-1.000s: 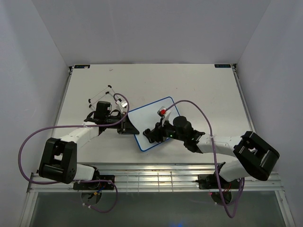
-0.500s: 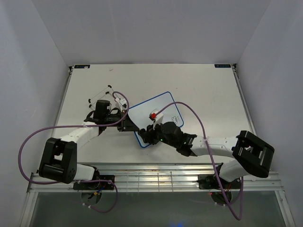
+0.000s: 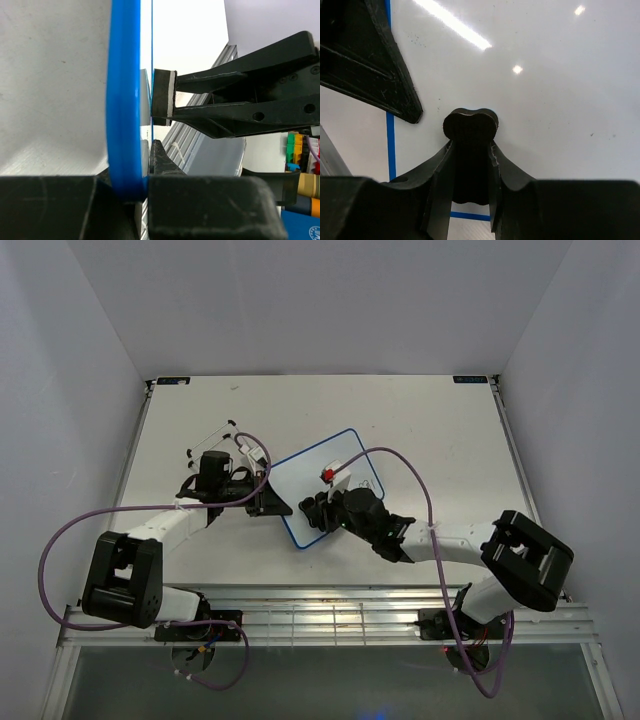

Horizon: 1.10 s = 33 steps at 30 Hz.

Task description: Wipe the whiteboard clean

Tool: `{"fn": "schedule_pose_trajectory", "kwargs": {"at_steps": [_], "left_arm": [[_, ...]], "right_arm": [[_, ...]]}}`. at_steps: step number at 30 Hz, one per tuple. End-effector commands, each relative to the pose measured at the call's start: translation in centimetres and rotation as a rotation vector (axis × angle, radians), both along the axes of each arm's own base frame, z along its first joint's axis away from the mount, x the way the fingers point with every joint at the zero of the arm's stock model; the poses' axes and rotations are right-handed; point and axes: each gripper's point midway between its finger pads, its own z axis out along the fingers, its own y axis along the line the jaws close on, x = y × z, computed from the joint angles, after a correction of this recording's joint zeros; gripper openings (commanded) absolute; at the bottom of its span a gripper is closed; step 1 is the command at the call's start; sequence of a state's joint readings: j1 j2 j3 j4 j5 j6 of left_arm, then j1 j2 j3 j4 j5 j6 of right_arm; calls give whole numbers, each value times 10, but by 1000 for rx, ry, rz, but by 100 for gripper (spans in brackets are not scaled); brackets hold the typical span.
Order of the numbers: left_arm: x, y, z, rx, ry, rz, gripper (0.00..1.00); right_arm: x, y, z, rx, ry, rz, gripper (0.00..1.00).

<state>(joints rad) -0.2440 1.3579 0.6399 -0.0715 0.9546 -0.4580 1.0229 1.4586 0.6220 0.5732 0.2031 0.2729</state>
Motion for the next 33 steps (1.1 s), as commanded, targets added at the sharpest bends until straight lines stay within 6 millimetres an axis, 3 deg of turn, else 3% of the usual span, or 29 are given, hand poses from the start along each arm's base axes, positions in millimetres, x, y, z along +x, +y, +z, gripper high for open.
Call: {"fn": "schedule_pose_trajectory", "kwargs": {"at_steps": [1, 2, 6, 11, 14, 17, 18, 25, 29, 33], "left_arm": [[-27, -9, 20, -103, 23, -126, 0], [-27, -10, 21, -104, 22, -127, 0], [-26, -10, 22, -109, 22, -127, 0], [-27, -10, 22, -112, 25, -125, 0], [-25, -10, 22, -111, 26, -116, 0], [-22, -10, 24, -110, 20, -101, 0], [-22, -10, 25, -112, 20, -100, 0], [-21, -11, 29, -146, 29, -97, 0], [-23, -10, 27, -145, 43, -97, 0], [-25, -10, 22, -136, 60, -94, 0]], "right_arm": [[21, 21, 30, 40, -93, 31, 8], [17, 33, 44, 81, -114, 70, 8], [-1, 57, 57, 111, -153, 167, 8], [-10, 60, 44, 105, -145, 198, 8], [-9, 47, 24, 59, -110, 153, 8], [-7, 15, -8, -10, -26, 27, 8], [-6, -8, -23, -40, -8, -46, 8], [2, -88, -76, -52, 140, -298, 8], [20, -125, -91, -45, 206, -413, 8], [45, -161, -89, -46, 210, -520, 8]]}}
